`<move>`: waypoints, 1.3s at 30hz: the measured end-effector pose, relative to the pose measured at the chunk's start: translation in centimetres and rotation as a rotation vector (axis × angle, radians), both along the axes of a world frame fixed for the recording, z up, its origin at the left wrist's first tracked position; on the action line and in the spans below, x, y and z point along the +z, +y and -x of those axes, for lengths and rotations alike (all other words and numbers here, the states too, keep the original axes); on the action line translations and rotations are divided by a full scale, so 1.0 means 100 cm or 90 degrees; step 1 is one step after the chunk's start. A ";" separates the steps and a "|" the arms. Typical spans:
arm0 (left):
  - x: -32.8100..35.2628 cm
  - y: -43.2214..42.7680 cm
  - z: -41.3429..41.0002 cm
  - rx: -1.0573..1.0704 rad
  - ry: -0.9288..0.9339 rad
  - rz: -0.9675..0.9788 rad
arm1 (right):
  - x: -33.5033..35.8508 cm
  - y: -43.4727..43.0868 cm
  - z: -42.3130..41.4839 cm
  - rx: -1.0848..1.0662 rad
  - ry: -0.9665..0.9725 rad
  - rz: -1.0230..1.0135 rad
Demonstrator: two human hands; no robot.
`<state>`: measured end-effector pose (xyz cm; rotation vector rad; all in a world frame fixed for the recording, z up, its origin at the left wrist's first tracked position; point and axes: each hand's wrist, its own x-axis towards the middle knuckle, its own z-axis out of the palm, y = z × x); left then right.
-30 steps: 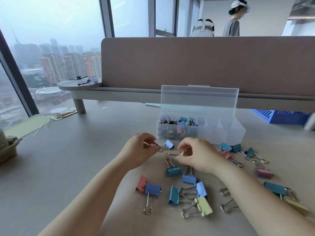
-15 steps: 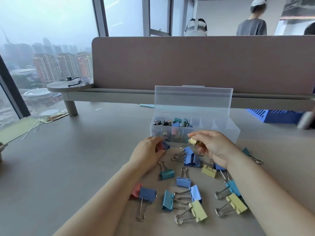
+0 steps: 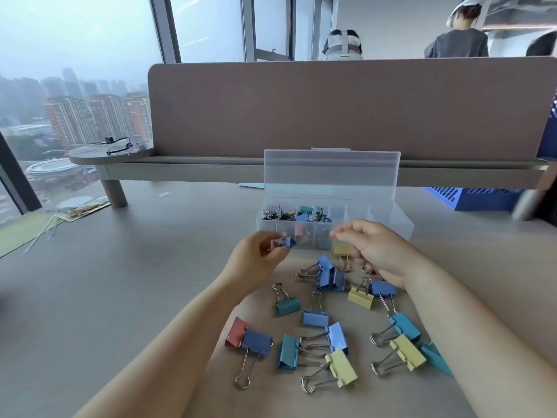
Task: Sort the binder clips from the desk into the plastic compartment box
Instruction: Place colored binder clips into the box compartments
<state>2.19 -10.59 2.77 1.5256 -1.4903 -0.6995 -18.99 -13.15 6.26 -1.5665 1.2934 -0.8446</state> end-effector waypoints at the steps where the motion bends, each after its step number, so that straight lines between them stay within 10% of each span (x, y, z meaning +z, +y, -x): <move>1: 0.005 0.003 0.001 -0.029 0.173 -0.046 | 0.001 0.001 0.002 0.017 0.110 0.031; 6: 0.024 0.013 0.006 -0.128 0.665 -0.194 | 0.002 0.008 0.002 0.145 0.508 0.045; 13: 0.033 0.021 0.008 -0.188 0.767 -0.325 | -0.001 0.006 0.001 0.146 0.473 0.051; 17: 0.033 0.022 0.014 -0.149 0.599 -0.308 | 0.003 0.007 0.002 0.099 0.250 0.003; 26: 0.020 0.007 0.037 -0.160 -0.316 -0.017 | -0.013 -0.005 0.000 0.084 0.215 0.003; 39: 0.012 0.001 0.028 -0.210 -0.341 -0.006 | -0.019 -0.011 -0.007 0.155 0.436 0.144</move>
